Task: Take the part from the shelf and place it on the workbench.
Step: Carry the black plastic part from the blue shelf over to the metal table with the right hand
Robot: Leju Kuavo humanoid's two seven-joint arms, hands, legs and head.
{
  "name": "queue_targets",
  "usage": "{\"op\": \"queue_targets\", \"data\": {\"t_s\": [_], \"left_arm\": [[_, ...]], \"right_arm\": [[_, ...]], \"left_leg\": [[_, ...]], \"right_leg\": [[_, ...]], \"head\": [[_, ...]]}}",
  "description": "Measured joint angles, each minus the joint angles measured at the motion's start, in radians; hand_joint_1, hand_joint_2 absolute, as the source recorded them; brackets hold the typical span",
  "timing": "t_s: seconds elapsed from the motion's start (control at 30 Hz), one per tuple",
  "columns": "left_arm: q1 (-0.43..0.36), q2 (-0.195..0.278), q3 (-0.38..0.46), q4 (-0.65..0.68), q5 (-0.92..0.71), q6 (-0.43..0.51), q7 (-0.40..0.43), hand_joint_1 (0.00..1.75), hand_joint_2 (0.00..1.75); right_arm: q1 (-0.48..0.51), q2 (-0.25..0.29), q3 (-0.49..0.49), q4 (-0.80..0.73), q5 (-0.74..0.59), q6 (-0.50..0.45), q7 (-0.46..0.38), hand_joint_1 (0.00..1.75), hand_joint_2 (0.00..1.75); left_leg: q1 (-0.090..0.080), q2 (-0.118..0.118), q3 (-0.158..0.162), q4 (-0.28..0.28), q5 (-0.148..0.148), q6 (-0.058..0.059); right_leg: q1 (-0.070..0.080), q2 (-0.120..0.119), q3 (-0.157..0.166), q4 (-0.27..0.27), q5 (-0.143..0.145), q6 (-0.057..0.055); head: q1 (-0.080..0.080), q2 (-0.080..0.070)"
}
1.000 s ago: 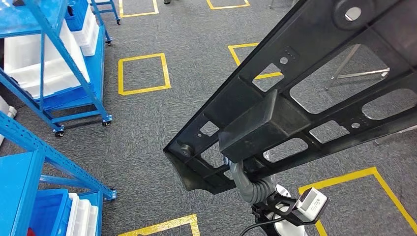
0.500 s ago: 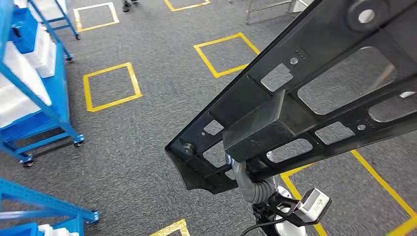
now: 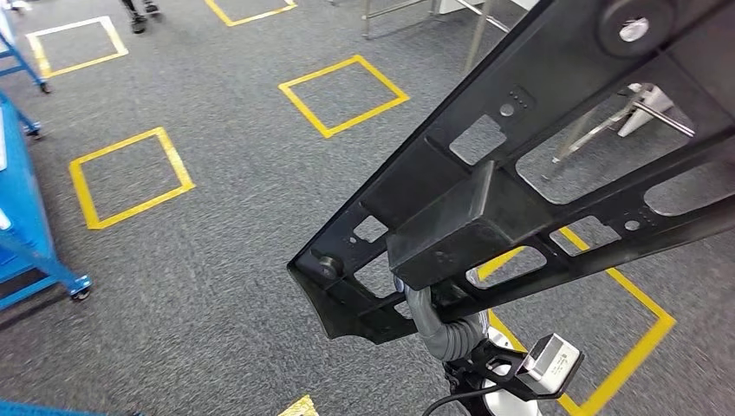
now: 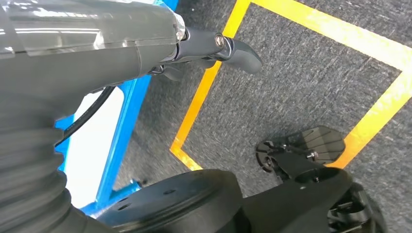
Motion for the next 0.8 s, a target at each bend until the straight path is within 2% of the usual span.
{"op": "queue_targets", "data": {"t_s": [0.03, 0.07, 0.1, 0.13, 0.17, 0.2, 0.23, 0.3, 0.33, 0.4, 0.43, 0.47, 0.5, 0.53, 0.57, 0.6, 0.67, 0.7, 0.73, 0.77, 0.8], "left_arm": [[0.001, 0.000, 0.000, 0.000, 0.000, 0.000, 0.000, 0.00, 1.75], [0.001, 0.000, 0.000, 0.000, -0.001, 0.000, 0.000, 0.00, 1.75], [0.000, 0.000, 0.000, 0.000, -0.002, -0.001, 0.000, 0.00, 1.75], [0.000, 0.000, 0.000, 0.000, -0.002, -0.001, 0.000, 0.00, 1.75], [0.000, 0.000, 0.000, 0.000, -0.003, -0.001, 0.000, 0.00, 1.75], [0.000, 0.000, 0.000, 0.000, -0.003, -0.002, 0.000, 0.00, 1.75], [-0.001, 0.000, 0.000, 0.000, -0.003, -0.002, 0.000, 0.00, 1.75], [-0.003, 0.000, 0.000, 0.000, -0.003, -0.001, -0.002, 0.00, 1.75], [-0.005, 0.000, 0.000, 0.000, -0.003, -0.001, -0.003, 0.00, 1.75], [-0.007, 0.000, 0.000, 0.000, -0.003, 0.001, -0.005, 0.00, 1.75], [-0.006, 0.000, 0.000, 0.000, -0.003, 0.001, -0.006, 0.00, 1.75], [-0.004, 0.000, 0.000, 0.000, -0.002, 0.002, -0.007, 0.00, 1.75], [-0.004, 0.000, 0.000, 0.000, -0.001, 0.002, -0.008, 0.00, 1.75], [-0.005, 0.000, 0.000, 0.000, -0.001, 0.002, -0.008, 0.00, 1.75], [-0.007, 0.000, 0.000, 0.000, -0.001, 0.002, -0.008, 0.00, 1.75], [-0.008, 0.000, 0.000, 0.000, -0.001, 0.003, -0.007, 0.00, 1.75], [-0.005, 0.001, 0.000, 0.000, -0.003, 0.003, -0.006, 0.00, 1.75], [-0.003, 0.001, 0.000, 0.000, -0.003, 0.004, -0.006, 0.00, 1.75], [-0.003, 0.001, 0.000, 0.000, -0.003, 0.004, -0.006, 0.00, 1.75], [-0.003, 0.001, 0.000, 0.000, -0.003, 0.004, -0.007, 0.00, 1.75], [-0.004, 0.001, 0.000, 0.000, -0.003, 0.004, -0.007, 0.00, 1.75]], "right_arm": [[0.000, -0.001, 0.000, 0.001, 0.000, 0.000, 0.000, 1.75, 1.75], [0.001, -0.002, 0.000, 0.001, 0.000, 0.000, -0.001, 1.75, 1.75], [0.001, -0.003, 0.000, 0.001, 0.000, -0.001, -0.001, 1.75, 1.75], [0.000, -0.003, 0.000, 0.001, 0.000, -0.001, -0.001, 1.75, 1.75], [-0.001, -0.003, 0.000, 0.001, -0.001, 0.000, -0.001, 1.75, 1.75], [-0.002, -0.003, 0.000, 0.001, -0.001, 0.000, -0.001, 1.75, 1.75], [-0.003, -0.003, 0.000, 0.001, -0.001, 0.000, -0.001, 1.75, 1.75], [-0.004, -0.004, 0.000, 0.000, -0.003, -0.001, -0.002, 1.75, 1.75], [-0.004, -0.005, 0.000, 0.000, -0.004, -0.001, -0.002, 1.75, 1.75], [-0.006, -0.005, 0.000, 0.000, -0.006, -0.002, -0.002, 1.75, 1.75], [-0.006, -0.004, 0.000, 0.000, -0.007, -0.002, -0.002, 1.75, 1.75], [-0.007, -0.004, 0.000, 0.000, -0.008, -0.002, -0.002, 1.75, 1.75], [-0.006, -0.004, 0.000, 0.000, -0.009, -0.002, -0.002, 1.75, 1.75], [-0.005, -0.004, 0.000, 0.000, -0.010, -0.002, -0.001, 1.75, 1.75], [-0.005, -0.004, 0.000, 0.000, -0.010, -0.003, -0.001, 1.75, 1.75], [-0.005, -0.004, 0.000, 0.000, -0.010, -0.003, -0.001, 1.75, 1.75], [-0.005, -0.004, 0.000, 0.000, -0.011, -0.003, -0.001, 1.75, 1.75], [-0.005, -0.004, 0.000, 0.000, -0.011, -0.003, -0.001, 1.75, 1.75], [-0.005, -0.004, 0.000, 0.000, -0.012, -0.003, -0.001, 1.75, 1.75], [-0.004, -0.004, 0.000, 0.000, -0.012, -0.003, -0.001, 1.75, 1.75], [-0.003, -0.005, 0.000, 0.000, -0.013, -0.003, -0.001, 1.75, 1.75]], "left_leg": [[-0.001, 0.015, 0.000, 0.001, -0.002, -0.001], [-0.001, 0.029, 0.001, 0.002, -0.004, -0.002], [-0.001, 0.042, 0.003, 0.003, -0.007, -0.004], [-0.002, 0.053, 0.007, 0.004, -0.010, -0.008], [-0.004, 0.063, 0.011, 0.004, -0.014, -0.012], [-0.006, 0.072, 0.014, 0.005, -0.018, -0.017], [-0.008, 0.081, 0.017, 0.005, -0.021, -0.023], [-0.010, 0.100, 0.025, 0.003, -0.026, -0.034], [-0.008, 0.094, 0.027, 0.008, -0.033, -0.040], [-0.003, 0.046, 0.004, 0.069, -0.074, -0.050], [0.000, 0.014, -0.025, 0.132, -0.106, -0.053], [0.000, -0.005, -0.061, 0.205, -0.138, -0.055], [0.000, -0.012, -0.094, 0.268, -0.158, -0.057], [0.000, -0.015, -0.114, 0.301, -0.159, -0.058], [0.001, -0.016, -0.114, 0.291, -0.137, -0.057], [0.001, -0.020, -0.097, 0.244, -0.099, -0.055], [0.005, -0.059, -0.043, 0.104, -0.025, -0.049], [0.007, -0.081, -0.023, 0.056, -0.009, -0.046], [0.008, -0.097, -0.013, 0.030, -0.005, -0.043], [0.007, -0.100, -0.010, 0.024, -0.010, -0.038], [0.007, -0.091, -0.009, 0.021, -0.009, -0.033]], "right_leg": [[-0.002, -0.004, -0.011, 0.021, 0.002, 0.003], [-0.004, -0.009, 0.001, -0.002, 0.022, 0.005], [-0.004, -0.020, 0.032, -0.060, 0.054, 0.005], [-0.002, -0.044, 0.073, -0.137, 0.082, 0.001], [0.003, -0.065, 0.108, -0.202, 0.104, -0.005], [0.007, -0.080, 0.131, -0.244, 0.114, -0.014], [0.012, -0.086, 0.140, -0.262, 0.115, -0.022], [0.014, -0.061, 0.139, -0.264, 0.115, -0.035], [0.012, -0.049, 0.142, -0.268, 0.117, -0.041], [0.005, -0.026, 0.147, -0.276, 0.122, -0.053], [0.004, -0.014, 0.148, -0.277, 0.123, -0.057], [0.004, -0.001, 0.147, -0.276, 0.123, -0.059], [0.005, 0.013, 0.147, -0.276, 0.123, -0.060], [0.006, 0.028, 0.147, -0.275, 0.122, -0.060], [0.006, 0.043, 0.148, -0.273, 0.122, -0.060], [0.006, 0.059, 0.150, -0.272, 0.121, -0.058], [0.005, 0.089, 0.149, -0.266, 0.118, -0.052], [0.005, 0.101, 0.145, -0.263, 0.118, -0.048], [0.004, 0.113, 0.140, -0.261, 0.119, -0.041], [0.003, 0.123, 0.136, -0.260, 0.121, -0.034], [0.002, 0.133, 0.132, -0.262, 0.123, -0.027]], "head": [[0.000, 0.000], [0.000, 0.000], [0.000, 0.000], [0.000, 0.000], [0.000, 0.000], [0.000, 0.000], [0.000, 0.000], [0.000, 0.000], [0.000, 0.000], [0.000, 0.000], [0.000, 0.000], [0.000, 0.000], [0.000, 0.000], [0.000, 0.000], [0.000, 0.000], [0.000, 0.000], [0.000, 0.000], [0.000, 0.000], [0.000, 0.000], [0.000, 0.000], [0.000, 0.000]]}}
